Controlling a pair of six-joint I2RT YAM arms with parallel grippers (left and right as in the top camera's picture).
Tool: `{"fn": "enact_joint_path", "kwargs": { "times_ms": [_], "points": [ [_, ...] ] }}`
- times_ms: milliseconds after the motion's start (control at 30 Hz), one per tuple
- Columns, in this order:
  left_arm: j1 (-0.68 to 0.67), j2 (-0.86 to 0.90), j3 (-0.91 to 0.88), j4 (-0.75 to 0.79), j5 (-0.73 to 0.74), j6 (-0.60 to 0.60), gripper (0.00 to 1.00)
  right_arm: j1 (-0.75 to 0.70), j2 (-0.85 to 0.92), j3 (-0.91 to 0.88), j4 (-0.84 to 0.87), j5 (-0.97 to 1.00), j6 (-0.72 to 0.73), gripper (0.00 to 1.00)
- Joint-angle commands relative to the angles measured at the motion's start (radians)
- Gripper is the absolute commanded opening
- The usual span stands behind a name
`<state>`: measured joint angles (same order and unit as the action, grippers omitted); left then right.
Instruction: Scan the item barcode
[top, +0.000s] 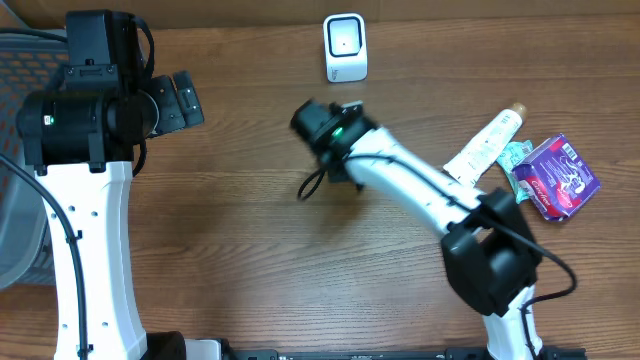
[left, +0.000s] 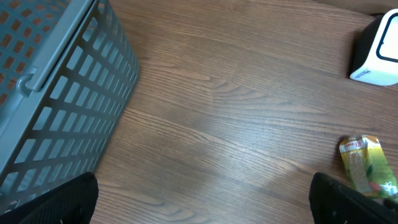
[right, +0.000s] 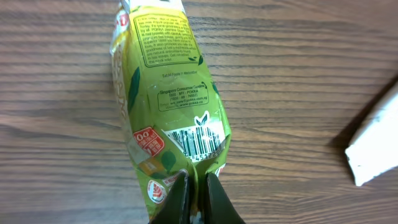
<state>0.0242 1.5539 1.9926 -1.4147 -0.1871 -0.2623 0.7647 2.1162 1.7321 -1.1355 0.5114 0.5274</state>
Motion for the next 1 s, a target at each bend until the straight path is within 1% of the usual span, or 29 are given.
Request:
{"fn": "enact_joint_path", "kwargs": {
  "times_ms": [0, 133, 200, 267, 333, 433, 500, 567, 700, 767, 900, 933, 967],
  "points": [
    [0.002, -0.017, 0.020, 0.000, 0.004, -0.015, 0.99, 0.050, 0.067, -0.040, 0.005, 0.218, 0.053, 0.04],
    [0.002, -0.017, 0.020, 0.000, 0.004, -0.015, 1.00, 0.114, 0.106, -0.042, 0.005, 0.251, 0.039, 0.04],
    [0.002, -0.017, 0.020, 0.000, 0.004, -0.015, 0.99, 0.142, 0.106, -0.042, 0.015, 0.256, -0.007, 0.05],
    [0.002, -0.017, 0.020, 0.000, 0.004, -0.015, 0.99, 0.172, 0.106, -0.042, 0.044, 0.253, -0.063, 0.11],
    [0.002, -0.017, 0.020, 0.001, 0.004, -0.014, 1.00, 0.197, 0.106, -0.042, 0.072, 0.227, -0.114, 0.15],
    [0.002, -0.017, 0.020, 0.000, 0.004, -0.015, 1.00, 0.226, 0.106, -0.042, 0.131, 0.104, -0.227, 0.23],
    [0.002, -0.017, 0.020, 0.000, 0.004, -0.015, 1.00, 0.229, 0.106, -0.042, 0.155, 0.037, -0.244, 0.30],
    [0.002, -0.017, 0.020, 0.000, 0.004, -0.014, 0.99, 0.229, 0.105, -0.039, 0.164, -0.015, -0.244, 0.34],
    [0.002, -0.017, 0.020, 0.000, 0.004, -0.015, 0.99, 0.200, 0.069, -0.025, 0.156, -0.077, -0.221, 0.39],
    [0.002, -0.017, 0.020, 0.000, 0.005, -0.015, 1.00, 0.172, 0.029, -0.018, 0.158, -0.138, -0.218, 0.40],
    [0.002, -0.017, 0.020, 0.000, 0.004, -0.015, 0.99, 0.086, -0.074, -0.015, 0.155, -0.257, -0.218, 0.42],
    [0.002, -0.017, 0.020, 0.001, 0.004, -0.015, 0.99, 0.058, -0.102, -0.015, 0.151, -0.286, -0.219, 0.43],
    [0.002, -0.017, 0.020, 0.000, 0.004, -0.015, 0.99, 0.031, -0.124, -0.015, 0.148, -0.314, -0.227, 0.55]
  ]
}}
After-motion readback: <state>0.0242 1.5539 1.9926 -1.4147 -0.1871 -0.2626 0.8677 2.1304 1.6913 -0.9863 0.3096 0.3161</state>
